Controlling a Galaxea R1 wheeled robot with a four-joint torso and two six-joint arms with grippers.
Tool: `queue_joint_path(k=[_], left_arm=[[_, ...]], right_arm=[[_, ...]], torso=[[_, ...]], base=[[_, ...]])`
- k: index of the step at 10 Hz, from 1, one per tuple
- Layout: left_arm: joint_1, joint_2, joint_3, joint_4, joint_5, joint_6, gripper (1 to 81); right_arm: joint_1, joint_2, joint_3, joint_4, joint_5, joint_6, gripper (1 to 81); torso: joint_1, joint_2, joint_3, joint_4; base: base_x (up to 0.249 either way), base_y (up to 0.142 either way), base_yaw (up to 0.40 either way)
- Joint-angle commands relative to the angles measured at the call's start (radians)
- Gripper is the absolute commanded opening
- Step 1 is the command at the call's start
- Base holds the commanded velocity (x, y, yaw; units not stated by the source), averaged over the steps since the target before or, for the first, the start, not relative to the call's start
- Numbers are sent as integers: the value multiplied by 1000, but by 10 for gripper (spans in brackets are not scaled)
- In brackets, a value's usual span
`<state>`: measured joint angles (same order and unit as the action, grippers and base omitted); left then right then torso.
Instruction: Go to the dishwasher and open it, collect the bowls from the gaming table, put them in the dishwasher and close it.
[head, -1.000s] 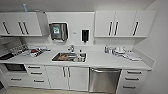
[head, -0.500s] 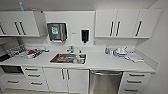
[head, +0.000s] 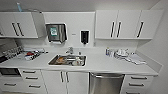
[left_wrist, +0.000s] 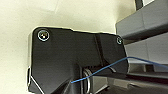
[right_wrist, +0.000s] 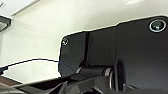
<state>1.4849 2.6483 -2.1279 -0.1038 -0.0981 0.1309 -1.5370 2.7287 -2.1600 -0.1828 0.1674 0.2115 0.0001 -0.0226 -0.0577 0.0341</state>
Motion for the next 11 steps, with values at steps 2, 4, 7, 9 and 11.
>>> queue_joint_path(k=[2,4,7,9,11], left_arm=[[-39,-20,17,10,57,6,811],[-41,-20,17,10,57,6,811],[-39,-19,16,10,57,6,811],[-39,-17,14,10,57,6,811],[-39,-17,14,9,57,6,811]], right_arm=[[33,-15,16,0,-43,3,811],[33,-15,17,0,-43,3,811],[34,-15,16,2,-43,3,811],[34,-15,17,2,-45,3,811],[36,-15,16,2,-45,3,811]], torso=[[0,0,0,0],[0,0,0,0],[0,0,0,0],[0,0,0,0],[0,0,0,0]], base=[[133,0,0],[133,0,0],[133,0,0],[133,0,0],[133,0,0]])
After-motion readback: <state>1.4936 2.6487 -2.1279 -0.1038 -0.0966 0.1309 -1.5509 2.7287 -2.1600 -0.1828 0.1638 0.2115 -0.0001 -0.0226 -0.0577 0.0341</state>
